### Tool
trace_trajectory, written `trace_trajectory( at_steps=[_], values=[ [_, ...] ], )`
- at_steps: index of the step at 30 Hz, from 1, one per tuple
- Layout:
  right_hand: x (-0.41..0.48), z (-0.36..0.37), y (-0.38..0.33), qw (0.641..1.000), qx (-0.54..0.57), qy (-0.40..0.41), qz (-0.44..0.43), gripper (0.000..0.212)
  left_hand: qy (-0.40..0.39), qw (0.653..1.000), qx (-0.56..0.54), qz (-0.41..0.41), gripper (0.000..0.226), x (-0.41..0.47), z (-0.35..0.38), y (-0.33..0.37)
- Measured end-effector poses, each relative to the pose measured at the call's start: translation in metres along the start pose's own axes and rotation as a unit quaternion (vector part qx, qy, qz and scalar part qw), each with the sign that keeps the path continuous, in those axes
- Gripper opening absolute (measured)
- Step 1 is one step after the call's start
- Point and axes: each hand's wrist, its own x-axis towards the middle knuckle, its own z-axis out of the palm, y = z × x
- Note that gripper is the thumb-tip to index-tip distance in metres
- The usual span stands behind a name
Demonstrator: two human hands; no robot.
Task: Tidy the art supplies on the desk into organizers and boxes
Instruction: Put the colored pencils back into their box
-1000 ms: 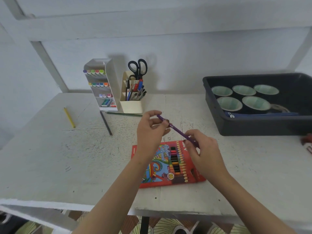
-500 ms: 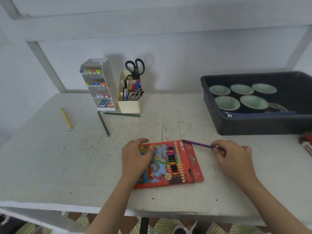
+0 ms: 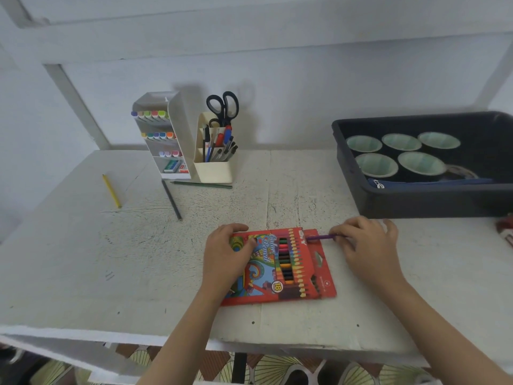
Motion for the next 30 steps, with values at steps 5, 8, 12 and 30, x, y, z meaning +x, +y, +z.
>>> trace_trajectory(
  at_steps=[5,8,12,30],
  values=[
    [0.008,0.018,-0.026,0.999,0.045,0.009,-0.027,0.014,-0.003,1.000,0.013,0.017,0.018,0.000,0.002,-0.003],
    [0.007,0.024,-0.044,0.995,0.101,-0.009,-0.025,0.026,-0.003,1.000,0.018,0.023,0.018,0.000,0.003,-0.005],
    [-0.010,0.030,-0.057,0.998,0.038,-0.004,0.058,0.046,0.002,0.999,0.023,0.033,0.017,0.000,0.004,-0.007],
    [-0.022,0.039,-0.061,0.979,0.138,-0.105,0.111,0.074,0.008,0.999,0.024,0.039,0.017,0.000,0.006,-0.010]
  ],
)
